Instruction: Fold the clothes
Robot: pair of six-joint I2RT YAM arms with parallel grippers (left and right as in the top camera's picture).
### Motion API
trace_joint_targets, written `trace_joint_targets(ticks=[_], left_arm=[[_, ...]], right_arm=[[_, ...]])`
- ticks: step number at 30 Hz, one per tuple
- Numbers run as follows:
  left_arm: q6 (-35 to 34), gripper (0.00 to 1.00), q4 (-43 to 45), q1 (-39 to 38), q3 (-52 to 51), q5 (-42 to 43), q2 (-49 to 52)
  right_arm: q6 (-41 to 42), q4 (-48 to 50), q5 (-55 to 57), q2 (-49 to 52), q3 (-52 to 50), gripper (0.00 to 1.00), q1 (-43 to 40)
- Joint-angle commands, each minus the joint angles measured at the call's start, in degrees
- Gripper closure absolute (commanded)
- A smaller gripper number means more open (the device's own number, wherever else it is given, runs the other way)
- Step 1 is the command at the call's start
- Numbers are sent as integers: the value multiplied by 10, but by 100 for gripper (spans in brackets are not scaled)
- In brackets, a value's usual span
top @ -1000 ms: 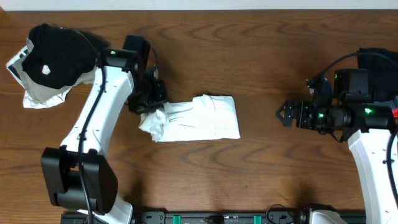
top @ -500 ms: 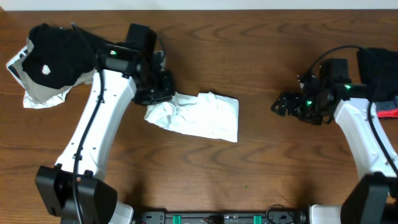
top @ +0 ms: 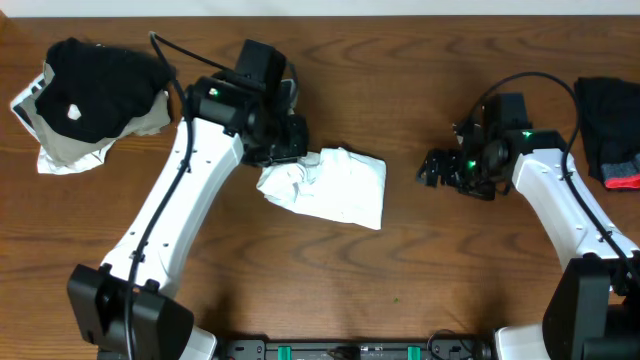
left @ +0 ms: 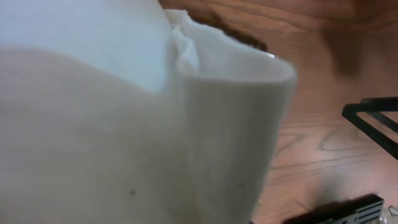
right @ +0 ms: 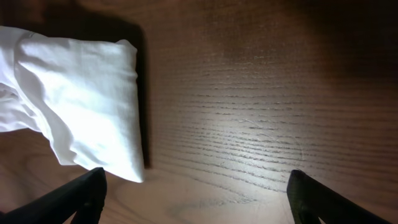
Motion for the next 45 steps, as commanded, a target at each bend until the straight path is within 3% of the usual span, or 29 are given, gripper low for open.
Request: trace_joint_targets(ticks=[1, 32, 36, 45], left_arm=[[-6, 94, 3, -12, 8, -5, 22], [-12, 92, 58, -100, -8, -5, 110], [-13, 78, 57, -110, -8, -5, 115], [-12, 73, 58, -127, -8, -5, 115]], right_arm=[[11, 1, -2, 1, 5, 9, 4], [11, -11, -2, 1, 5, 9, 4], [11, -11, -2, 1, 5, 9, 4], [11, -11, -2, 1, 5, 8, 4]])
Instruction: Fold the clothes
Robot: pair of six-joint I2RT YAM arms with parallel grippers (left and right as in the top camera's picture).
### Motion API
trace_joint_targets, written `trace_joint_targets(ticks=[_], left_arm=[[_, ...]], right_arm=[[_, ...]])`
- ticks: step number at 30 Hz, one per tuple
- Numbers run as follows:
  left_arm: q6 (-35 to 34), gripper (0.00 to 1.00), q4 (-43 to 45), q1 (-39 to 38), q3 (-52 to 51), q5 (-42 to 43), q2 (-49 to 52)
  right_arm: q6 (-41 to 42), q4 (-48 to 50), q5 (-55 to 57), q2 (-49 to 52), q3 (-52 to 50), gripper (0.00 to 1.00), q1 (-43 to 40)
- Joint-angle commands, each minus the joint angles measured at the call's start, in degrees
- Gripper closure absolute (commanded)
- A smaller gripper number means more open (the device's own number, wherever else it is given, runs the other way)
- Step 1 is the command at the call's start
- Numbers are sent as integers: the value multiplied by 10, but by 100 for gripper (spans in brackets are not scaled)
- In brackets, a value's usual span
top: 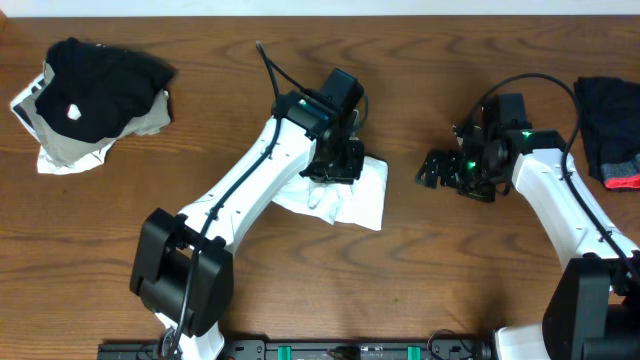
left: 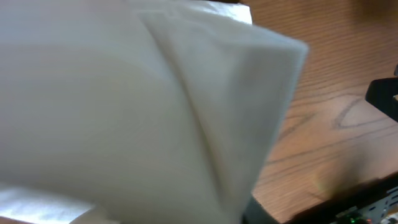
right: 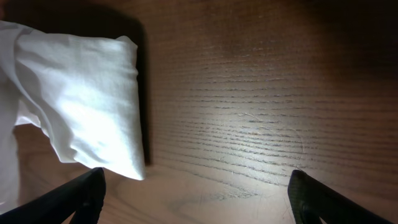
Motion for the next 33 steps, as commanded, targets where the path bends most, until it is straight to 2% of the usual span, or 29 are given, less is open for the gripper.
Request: trace_joint_targets(ticks=[1, 5, 17, 20, 26, 29, 31, 32, 33], left_arm=[[2, 72, 1, -4, -5, -5, 1], [2, 67, 4, -5, -5, -5, 1], [5, 67, 20, -4, 11, 28, -12], [26, 67, 20, 1, 20, 27, -34], [31, 66, -15, 57, 21, 17, -105], [30, 58, -52, 105, 21, -15, -136], [30, 57, -72, 139, 21, -28, -150], [30, 51, -83, 158, 21, -31, -156], [30, 41, -92, 178, 21, -31, -160]], right_arm=[[7, -2, -2, 1, 5, 8, 4], [7, -2, -2, 1, 5, 8, 4], [7, -2, -8, 1, 5, 8, 4], [7, 0, -26, 1, 5, 8, 4], [5, 6, -91, 1, 5, 8, 4], [-31, 24, -188, 1, 5, 9, 8], [-34, 38, -223, 1, 5, 12, 16], [-33, 45, -232, 1, 5, 14, 22], [-24, 51, -231, 1, 5, 18, 31]])
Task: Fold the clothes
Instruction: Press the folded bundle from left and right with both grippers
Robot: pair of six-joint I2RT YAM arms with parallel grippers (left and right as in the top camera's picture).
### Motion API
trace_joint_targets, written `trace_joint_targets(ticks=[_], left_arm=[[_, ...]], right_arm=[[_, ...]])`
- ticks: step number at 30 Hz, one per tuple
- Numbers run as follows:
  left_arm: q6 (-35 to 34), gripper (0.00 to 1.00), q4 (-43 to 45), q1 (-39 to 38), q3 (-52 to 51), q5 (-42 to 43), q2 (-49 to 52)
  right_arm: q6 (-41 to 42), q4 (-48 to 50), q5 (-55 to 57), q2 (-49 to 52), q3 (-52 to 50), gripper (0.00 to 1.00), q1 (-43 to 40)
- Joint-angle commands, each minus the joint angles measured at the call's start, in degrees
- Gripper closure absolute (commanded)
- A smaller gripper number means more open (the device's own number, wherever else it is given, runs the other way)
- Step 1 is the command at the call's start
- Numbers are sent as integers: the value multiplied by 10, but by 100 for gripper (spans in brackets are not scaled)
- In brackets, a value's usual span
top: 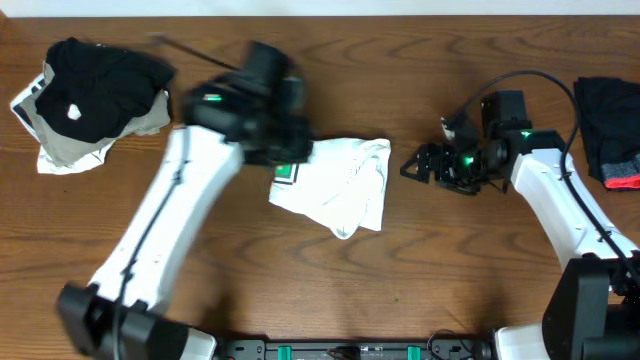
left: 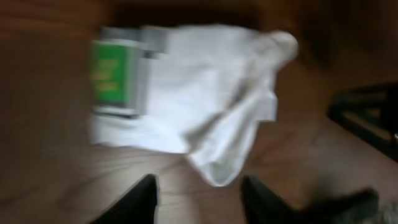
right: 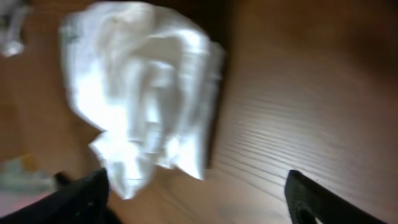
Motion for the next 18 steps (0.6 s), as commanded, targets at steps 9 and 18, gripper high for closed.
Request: trace_joint_targets(ticks=[9, 18], left_arm=[[28, 25, -45, 105, -28, -23, -4], [28, 25, 19, 99, -123, -25, 11]], right_arm=[[119, 48, 127, 1, 5, 21, 170], [179, 65, 258, 1, 23, 25, 299]])
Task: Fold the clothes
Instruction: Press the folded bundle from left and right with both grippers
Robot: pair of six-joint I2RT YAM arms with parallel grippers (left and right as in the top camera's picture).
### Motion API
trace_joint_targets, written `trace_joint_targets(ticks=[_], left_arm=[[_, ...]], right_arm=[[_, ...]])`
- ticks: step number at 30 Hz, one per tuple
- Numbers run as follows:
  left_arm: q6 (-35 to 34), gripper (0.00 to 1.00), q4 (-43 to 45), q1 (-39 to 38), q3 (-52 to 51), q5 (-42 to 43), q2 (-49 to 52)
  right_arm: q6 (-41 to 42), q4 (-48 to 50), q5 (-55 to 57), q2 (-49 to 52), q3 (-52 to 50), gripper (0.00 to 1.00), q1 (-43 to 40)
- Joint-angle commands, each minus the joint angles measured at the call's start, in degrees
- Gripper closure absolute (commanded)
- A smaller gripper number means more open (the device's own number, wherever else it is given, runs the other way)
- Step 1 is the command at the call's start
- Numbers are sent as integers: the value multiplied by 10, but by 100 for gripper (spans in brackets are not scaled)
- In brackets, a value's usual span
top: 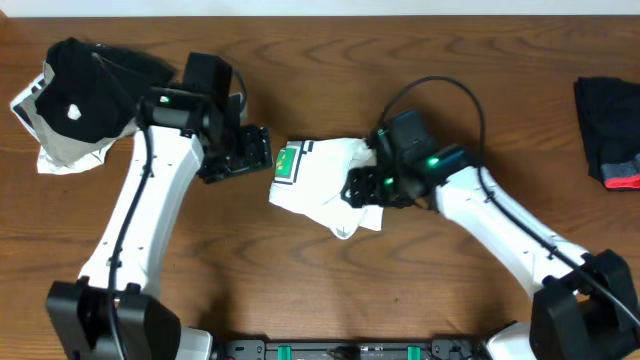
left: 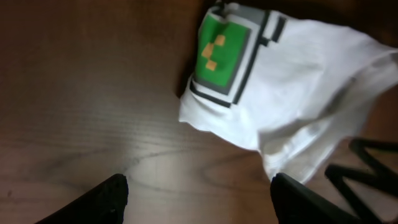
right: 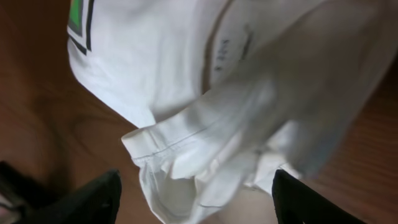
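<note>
A white shirt (top: 325, 185) lies crumpled and partly folded mid-table, its green pixel print (top: 288, 165) facing up at the left end. My left gripper (top: 255, 155) is open just left of the shirt, over bare wood. In the left wrist view the shirt (left: 280, 81) sits ahead of the open left gripper (left: 199, 205). My right gripper (top: 358, 188) hovers open over the shirt's right half. The right wrist view shows rumpled folds and a hem of the shirt (right: 205, 81) between the spread right gripper (right: 196, 202).
A heap of black and beige clothes (top: 90, 95) sits at the far left corner. A folded black garment with a red edge (top: 608, 130) lies at the right table edge. Bare brown wood (top: 300, 290) runs along the front.
The right arm has moved from the table's right side to over the shirt's right half. The left gripper has shifted slightly left, off the shirt's printed end.
At first the left gripper held the shirt's left part, white cloth filling its view. Then it was over the shirt's right side with the cloth. Later it was open at the left, the green print showing. Now both open grippers flank the shirt.
</note>
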Motion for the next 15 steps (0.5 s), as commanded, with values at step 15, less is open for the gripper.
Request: trace_joint_targets(ticks=[15], left_arm=[[11, 19, 62, 0, -66, -5, 22]], right_arm=[[81, -8, 141, 6, 74, 25, 102]])
